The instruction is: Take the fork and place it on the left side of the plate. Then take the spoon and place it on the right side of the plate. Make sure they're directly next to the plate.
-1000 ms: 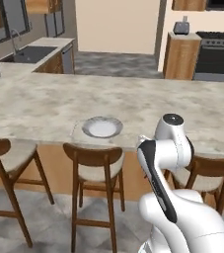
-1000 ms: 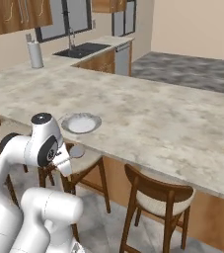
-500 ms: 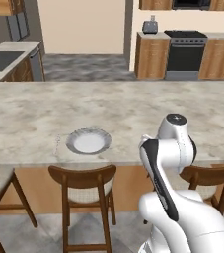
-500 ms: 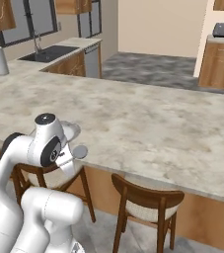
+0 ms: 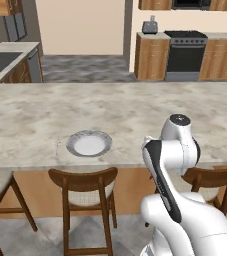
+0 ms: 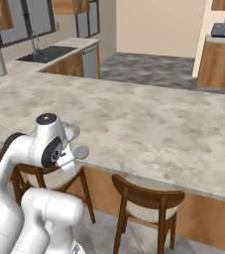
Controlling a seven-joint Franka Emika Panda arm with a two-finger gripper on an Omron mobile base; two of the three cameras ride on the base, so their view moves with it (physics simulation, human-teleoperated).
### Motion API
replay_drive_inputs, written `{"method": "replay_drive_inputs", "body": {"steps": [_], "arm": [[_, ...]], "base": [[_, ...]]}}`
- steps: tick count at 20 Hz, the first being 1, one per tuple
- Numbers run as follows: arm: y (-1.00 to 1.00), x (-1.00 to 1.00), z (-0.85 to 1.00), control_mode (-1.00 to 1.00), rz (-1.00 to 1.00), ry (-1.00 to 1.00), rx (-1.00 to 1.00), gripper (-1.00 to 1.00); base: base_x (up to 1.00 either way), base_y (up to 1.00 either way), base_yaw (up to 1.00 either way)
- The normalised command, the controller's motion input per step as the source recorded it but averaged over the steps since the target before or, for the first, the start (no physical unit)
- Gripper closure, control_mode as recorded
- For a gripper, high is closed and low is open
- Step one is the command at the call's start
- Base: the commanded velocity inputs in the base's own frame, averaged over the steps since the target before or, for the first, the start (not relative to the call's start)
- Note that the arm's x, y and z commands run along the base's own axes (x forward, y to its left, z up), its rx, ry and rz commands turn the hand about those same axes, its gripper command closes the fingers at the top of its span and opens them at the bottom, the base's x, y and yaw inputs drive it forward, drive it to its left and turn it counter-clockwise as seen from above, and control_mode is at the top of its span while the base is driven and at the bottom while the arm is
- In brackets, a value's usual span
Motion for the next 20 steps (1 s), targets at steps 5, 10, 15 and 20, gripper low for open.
{"method": "replay_drive_inputs", "body": {"steps": [5, 10, 15, 20], "arm": [[0.0, 0.0, 0.0, 1.0, 0.0, 0.0, 0.0, 1.0], [0.0, 0.0, 0.0, 1.0, 0.0, 0.0, 0.0, 1.0], [0.0, 0.0, 0.0, -1.0, 0.0, 0.0, 0.0, 1.0], [0.0, 0.0, 0.0, -1.0, 0.0, 0.0, 0.0, 1.0]], "base": [[0.0, 0.0, 0.0], [0.0, 0.0, 0.0], [0.0, 0.0, 0.0], [0.0, 0.0, 0.0]]}}
